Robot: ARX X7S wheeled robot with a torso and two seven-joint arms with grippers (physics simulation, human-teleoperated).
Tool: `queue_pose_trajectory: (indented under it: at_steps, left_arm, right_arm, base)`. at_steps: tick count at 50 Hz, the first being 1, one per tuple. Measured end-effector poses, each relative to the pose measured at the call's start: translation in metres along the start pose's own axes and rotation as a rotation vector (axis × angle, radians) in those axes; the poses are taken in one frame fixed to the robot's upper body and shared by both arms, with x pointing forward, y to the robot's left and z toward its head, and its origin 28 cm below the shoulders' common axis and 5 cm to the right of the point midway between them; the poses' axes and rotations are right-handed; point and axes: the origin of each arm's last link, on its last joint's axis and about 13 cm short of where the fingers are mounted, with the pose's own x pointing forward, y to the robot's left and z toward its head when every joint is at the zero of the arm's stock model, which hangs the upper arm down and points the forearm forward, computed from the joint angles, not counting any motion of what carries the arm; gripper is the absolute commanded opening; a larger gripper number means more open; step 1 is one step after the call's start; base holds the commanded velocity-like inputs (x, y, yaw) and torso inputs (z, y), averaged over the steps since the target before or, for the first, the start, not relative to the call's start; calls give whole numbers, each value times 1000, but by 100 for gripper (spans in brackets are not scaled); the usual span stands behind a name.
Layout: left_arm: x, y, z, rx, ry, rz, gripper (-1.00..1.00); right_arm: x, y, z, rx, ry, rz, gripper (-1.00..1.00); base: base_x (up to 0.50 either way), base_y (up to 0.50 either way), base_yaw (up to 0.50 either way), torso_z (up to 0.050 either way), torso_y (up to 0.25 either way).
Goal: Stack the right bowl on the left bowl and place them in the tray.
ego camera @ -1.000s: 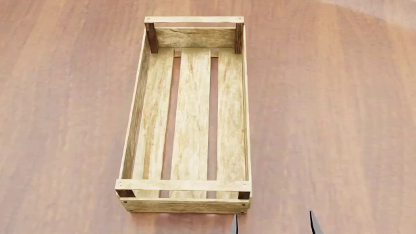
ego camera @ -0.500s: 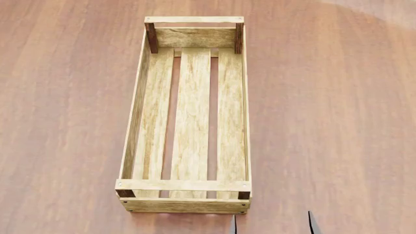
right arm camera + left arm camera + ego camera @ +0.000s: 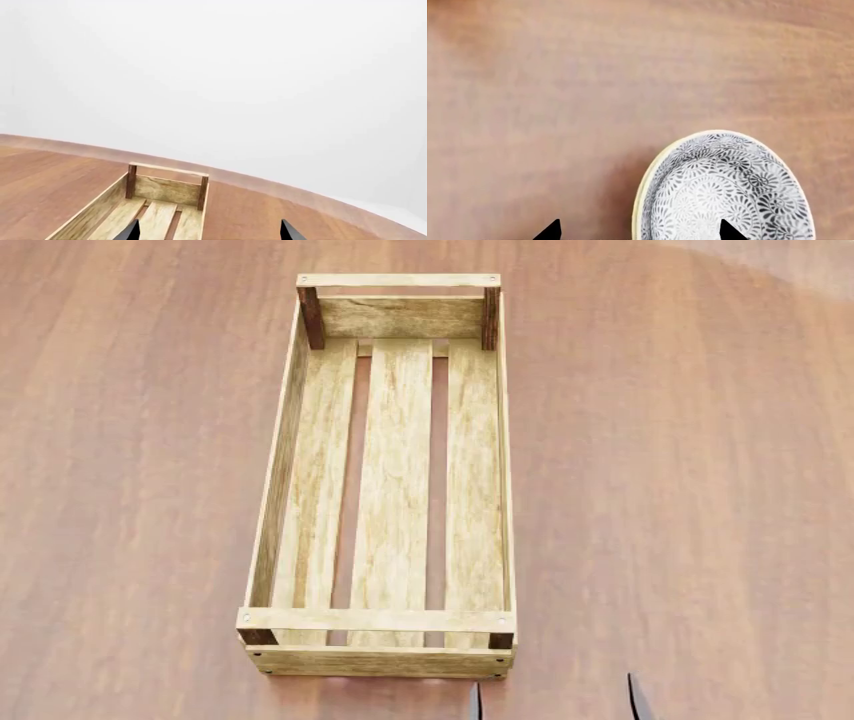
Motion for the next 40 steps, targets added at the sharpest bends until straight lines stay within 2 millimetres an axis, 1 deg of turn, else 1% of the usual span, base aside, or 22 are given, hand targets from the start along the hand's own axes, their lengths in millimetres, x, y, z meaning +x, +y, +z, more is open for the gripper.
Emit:
queue_pose_trajectory:
  at_steps: [40]
  left_arm:
    - [9, 5, -6, -6, 38, -11, 100]
  right_arm:
    - [-1, 1, 0, -1, 1, 8, 100]
  base:
    - [0, 0, 0, 0, 0]
